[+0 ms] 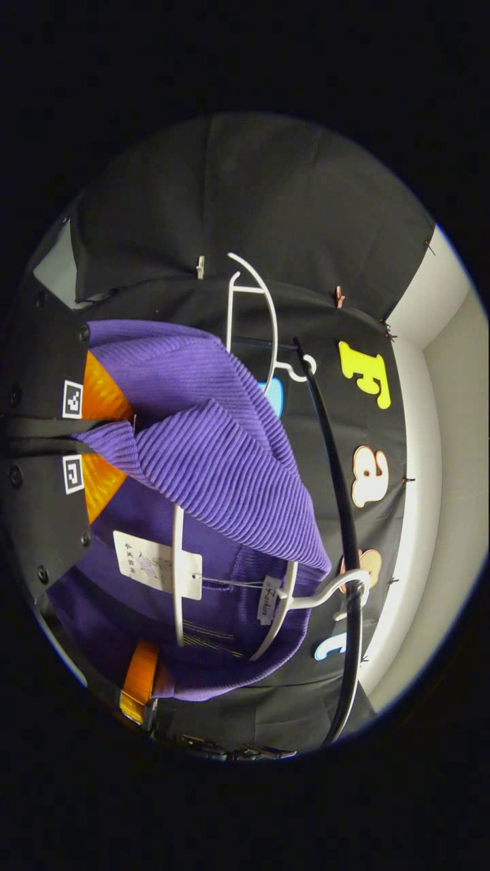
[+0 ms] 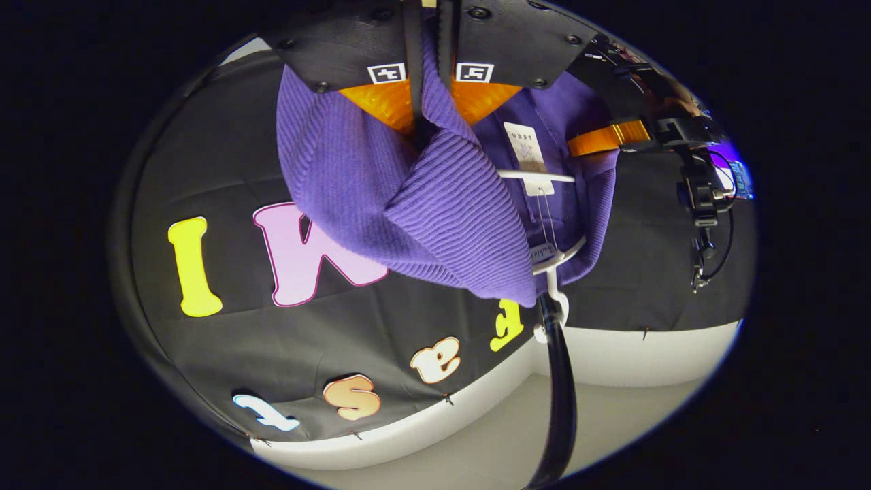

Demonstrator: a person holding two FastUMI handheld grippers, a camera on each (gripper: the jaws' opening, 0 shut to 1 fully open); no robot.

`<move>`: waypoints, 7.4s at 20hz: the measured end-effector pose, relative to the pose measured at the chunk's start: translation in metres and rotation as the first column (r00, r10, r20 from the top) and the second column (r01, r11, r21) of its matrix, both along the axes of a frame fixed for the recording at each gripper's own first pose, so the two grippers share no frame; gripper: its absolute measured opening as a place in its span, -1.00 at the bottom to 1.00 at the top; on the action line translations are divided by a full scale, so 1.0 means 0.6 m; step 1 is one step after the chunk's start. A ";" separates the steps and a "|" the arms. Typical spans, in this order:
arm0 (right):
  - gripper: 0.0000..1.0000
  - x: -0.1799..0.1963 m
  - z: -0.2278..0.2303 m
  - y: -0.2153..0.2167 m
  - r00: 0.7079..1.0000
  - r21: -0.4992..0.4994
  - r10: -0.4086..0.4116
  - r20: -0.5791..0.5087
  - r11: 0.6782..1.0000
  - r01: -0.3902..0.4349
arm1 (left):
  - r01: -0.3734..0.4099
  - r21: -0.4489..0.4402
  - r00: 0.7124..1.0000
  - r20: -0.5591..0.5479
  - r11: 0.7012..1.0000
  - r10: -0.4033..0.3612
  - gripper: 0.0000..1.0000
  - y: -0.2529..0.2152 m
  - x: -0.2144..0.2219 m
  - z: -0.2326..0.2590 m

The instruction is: Grasp the clothes on the hanger with both hands and then place them into the laundry hamper below.

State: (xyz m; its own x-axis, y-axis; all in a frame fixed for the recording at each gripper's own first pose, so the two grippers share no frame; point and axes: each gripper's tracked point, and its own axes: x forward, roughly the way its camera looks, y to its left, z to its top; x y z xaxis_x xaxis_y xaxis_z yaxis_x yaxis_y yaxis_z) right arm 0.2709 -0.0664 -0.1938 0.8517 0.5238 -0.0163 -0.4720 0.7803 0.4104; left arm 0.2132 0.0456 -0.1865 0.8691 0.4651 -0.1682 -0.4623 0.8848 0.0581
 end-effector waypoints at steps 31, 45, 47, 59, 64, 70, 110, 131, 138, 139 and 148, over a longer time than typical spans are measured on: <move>-0.77 0.074 0.121 -0.062 0.997 0.397 -0.033 0.063 0.918 0.005 | -0.085 -0.067 0.994 -0.071 0.994 0.080 -0.89 0.134 0.042 -0.076; -0.77 0.088 -0.084 -0.183 0.942 0.158 -0.264 -0.209 0.941 0.299 | 0.130 -0.227 0.977 -0.134 0.965 -0.164 -0.90 -0.084 0.059 -0.151; -0.76 0.060 -0.115 -0.149 0.942 0.128 -0.213 -0.258 0.959 0.252 | 0.120 -0.258 0.972 -0.166 0.959 -0.166 -0.90 -0.085 0.044 -0.173; -0.76 -0.134 -0.227 0.101 0.855 0.085 0.172 -0.489 0.985 -0.150 | 0.074 -0.374 0.906 -0.363 0.925 -0.219 -0.90 -0.125 -0.062 -0.275; -0.75 -0.196 -0.261 0.148 0.801 0.022 0.211 -0.560 0.970 -0.240 | 0.017 -0.418 0.850 -0.472 0.909 -0.233 -0.90 -0.129 -0.124 -0.320; -0.75 -0.300 -0.324 0.199 0.696 0.000 0.276 -0.662 0.930 -0.369 | -0.046 -0.447 0.738 -0.618 0.893 -0.272 -0.90 -0.131 -0.209 -0.388; 0.26 -0.319 -0.481 0.104 0.552 -0.309 -0.027 -0.833 0.851 -0.425 | -0.282 -0.517 0.533 -0.785 0.808 -0.317 -0.14 -0.138 -0.243 -0.539; 0.97 -0.302 -0.439 0.149 0.621 -0.326 0.035 -0.783 0.827 -0.458 | -0.165 -0.508 0.749 -0.622 0.845 -0.228 0.92 -0.091 -0.210 -0.420; 0.97 -0.287 -0.319 0.182 0.750 -0.333 -0.028 -0.660 0.907 -0.259 | -0.017 -0.476 0.831 -0.496 0.879 -0.252 0.92 -0.039 -0.236 -0.305; 0.97 -0.286 -0.294 0.188 0.778 -0.333 -0.046 -0.626 0.918 -0.213 | 0.020 -0.463 0.840 -0.472 0.886 -0.266 0.91 -0.032 -0.240 -0.280; 0.96 -0.315 -0.008 0.214 0.938 -0.325 -0.284 -0.199 0.922 0.210 | 0.390 -0.355 0.858 -0.195 0.850 -0.475 0.91 -0.011 -0.290 -0.047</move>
